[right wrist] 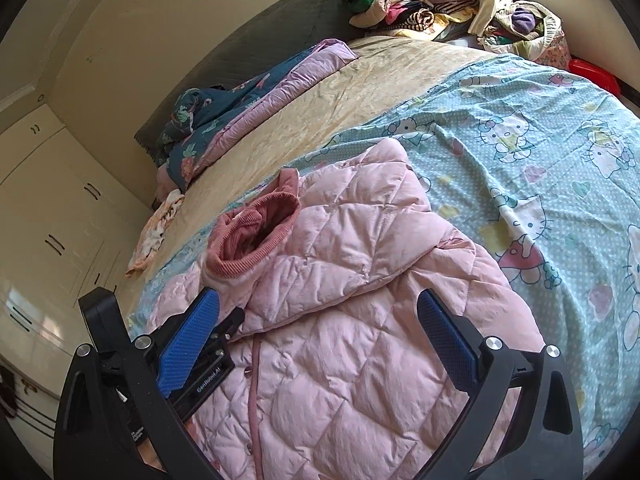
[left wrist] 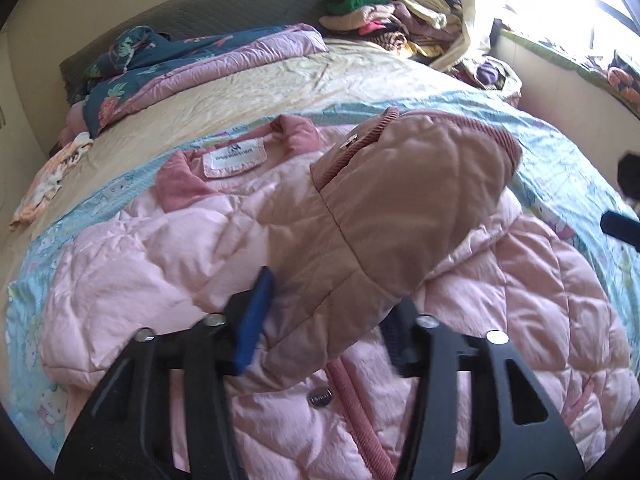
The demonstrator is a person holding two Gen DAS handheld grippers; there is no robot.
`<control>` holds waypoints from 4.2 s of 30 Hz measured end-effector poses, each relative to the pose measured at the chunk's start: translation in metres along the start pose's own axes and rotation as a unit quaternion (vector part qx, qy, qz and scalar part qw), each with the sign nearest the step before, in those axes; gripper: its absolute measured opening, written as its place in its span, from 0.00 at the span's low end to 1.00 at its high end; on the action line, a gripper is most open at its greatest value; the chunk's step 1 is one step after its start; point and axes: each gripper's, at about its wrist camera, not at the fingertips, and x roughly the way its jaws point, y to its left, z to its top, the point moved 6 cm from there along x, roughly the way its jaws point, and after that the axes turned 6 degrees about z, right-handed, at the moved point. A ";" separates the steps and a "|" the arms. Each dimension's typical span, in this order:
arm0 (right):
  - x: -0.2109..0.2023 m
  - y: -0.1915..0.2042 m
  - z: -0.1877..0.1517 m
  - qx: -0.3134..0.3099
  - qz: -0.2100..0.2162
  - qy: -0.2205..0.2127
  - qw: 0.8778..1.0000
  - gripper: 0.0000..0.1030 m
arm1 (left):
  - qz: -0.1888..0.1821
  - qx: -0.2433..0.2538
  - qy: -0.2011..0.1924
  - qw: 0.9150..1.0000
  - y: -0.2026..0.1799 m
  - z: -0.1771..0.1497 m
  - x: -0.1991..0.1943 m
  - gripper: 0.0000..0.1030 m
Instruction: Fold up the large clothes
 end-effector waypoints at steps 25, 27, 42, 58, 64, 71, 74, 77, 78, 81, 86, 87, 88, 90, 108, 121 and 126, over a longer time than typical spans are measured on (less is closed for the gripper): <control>0.093 0.027 -0.044 0.041 0.015 0.088 0.995 0.84 | 0.039 -0.145 0.012 0.989 0.144 -0.037 -0.054 0.91; 0.098 0.027 -0.045 0.038 0.011 0.087 0.995 0.77 | 0.045 -0.170 0.012 0.984 0.164 -0.042 -0.058 0.91; 0.061 0.097 -0.001 -0.133 0.040 0.012 0.990 0.18 | 0.060 -0.282 0.008 0.958 0.240 -0.062 -0.068 0.91; 0.062 0.084 0.076 -0.207 -0.005 -0.017 0.978 0.17 | 0.043 -0.286 0.013 0.957 0.242 -0.022 -0.037 0.91; 0.080 0.056 0.055 -0.189 -0.028 0.005 0.982 0.17 | 0.025 -0.265 0.028 0.964 0.219 -0.012 -0.016 0.91; 0.094 0.037 0.043 -0.173 -0.041 0.024 0.984 0.17 | -0.015 -0.248 0.044 0.968 0.185 -0.009 0.003 0.91; 0.098 0.033 0.041 -0.168 -0.044 0.031 0.984 0.18 | -0.022 -0.241 0.057 0.969 0.173 -0.012 0.013 0.91; 0.102 0.029 0.039 -0.156 -0.046 0.041 0.986 0.20 | -0.010 -0.230 0.073 0.970 0.168 -0.018 0.022 0.91; 0.102 0.028 0.038 -0.151 -0.046 0.042 0.987 0.21 | -0.007 -0.227 0.077 0.971 0.168 -0.019 0.025 0.91; 0.104 0.027 0.037 -0.147 -0.048 0.049 0.987 0.26 | -0.002 -0.222 0.086 0.971 0.168 -0.023 0.033 0.91; 0.096 0.026 0.038 -0.144 -0.062 0.040 0.987 0.48 | 0.005 -0.214 0.103 0.971 0.170 -0.031 0.047 0.91; 0.093 0.027 0.040 -0.142 -0.060 0.034 0.988 0.50 | 0.003 -0.214 0.104 0.971 0.171 -0.032 0.049 0.91; 0.090 0.028 0.041 -0.139 -0.057 0.029 0.988 0.52 | 0.001 -0.217 0.105 0.971 0.172 -0.033 0.051 0.91; 0.088 0.034 0.042 -0.143 -0.052 0.028 0.988 0.52 | 0.002 -0.216 0.106 0.971 0.173 -0.035 0.055 0.92; 0.203 0.073 -0.039 -0.238 -0.086 0.189 0.949 0.59 | -0.002 -0.205 0.089 0.975 0.173 -0.041 0.057 0.92; 0.176 0.076 -0.036 -0.182 -0.042 0.153 0.970 0.79 | -0.004 -0.210 0.073 0.975 0.168 -0.039 0.019 0.92; 0.150 0.083 -0.036 -0.178 -0.033 0.136 0.974 0.88 | -0.013 -0.223 0.067 0.972 0.171 -0.038 0.002 0.92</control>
